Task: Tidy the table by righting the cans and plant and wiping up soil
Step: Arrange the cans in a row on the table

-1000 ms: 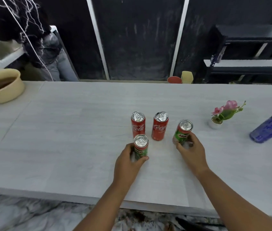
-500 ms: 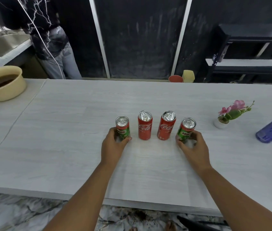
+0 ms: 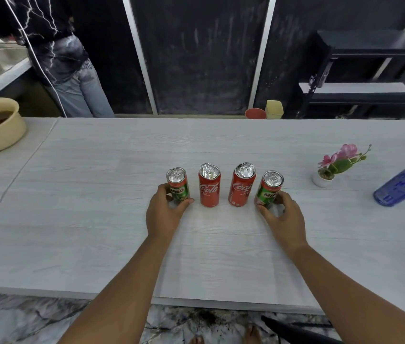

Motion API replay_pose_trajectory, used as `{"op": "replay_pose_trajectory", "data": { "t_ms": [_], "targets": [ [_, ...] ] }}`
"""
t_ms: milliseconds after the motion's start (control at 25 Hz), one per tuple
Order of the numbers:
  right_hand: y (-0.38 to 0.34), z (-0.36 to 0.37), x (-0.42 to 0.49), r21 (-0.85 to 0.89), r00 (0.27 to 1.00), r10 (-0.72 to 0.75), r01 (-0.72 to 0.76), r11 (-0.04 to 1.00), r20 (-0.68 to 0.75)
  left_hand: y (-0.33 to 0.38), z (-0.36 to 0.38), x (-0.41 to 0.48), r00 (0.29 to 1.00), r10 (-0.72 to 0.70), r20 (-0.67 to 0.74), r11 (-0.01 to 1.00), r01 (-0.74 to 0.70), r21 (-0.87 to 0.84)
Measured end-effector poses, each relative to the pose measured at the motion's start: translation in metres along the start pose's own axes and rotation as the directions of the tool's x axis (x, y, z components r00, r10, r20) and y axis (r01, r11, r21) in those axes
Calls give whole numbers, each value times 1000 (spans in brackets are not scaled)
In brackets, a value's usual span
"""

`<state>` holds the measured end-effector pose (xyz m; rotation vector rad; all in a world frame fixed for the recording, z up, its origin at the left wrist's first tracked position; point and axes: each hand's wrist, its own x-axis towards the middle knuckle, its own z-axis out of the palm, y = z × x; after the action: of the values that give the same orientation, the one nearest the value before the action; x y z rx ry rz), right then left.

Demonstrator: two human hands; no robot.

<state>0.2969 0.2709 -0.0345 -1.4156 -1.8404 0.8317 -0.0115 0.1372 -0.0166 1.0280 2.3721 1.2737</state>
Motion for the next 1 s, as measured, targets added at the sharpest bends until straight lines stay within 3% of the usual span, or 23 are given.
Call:
{"op": "replay_pose_trajectory", "data": {
  "t_ms": [440, 1000],
  "targets": [
    [-2, 1, 1, -37, 1000, -5, 5, 999, 0, -8, 5, 2, 999, 32, -26, 999, -32, -25],
    [-7, -2, -2, 44, 998, 50, -49, 998, -27, -8, 3, 0, 1000, 21, -21, 999, -22, -33]
  ]
}}
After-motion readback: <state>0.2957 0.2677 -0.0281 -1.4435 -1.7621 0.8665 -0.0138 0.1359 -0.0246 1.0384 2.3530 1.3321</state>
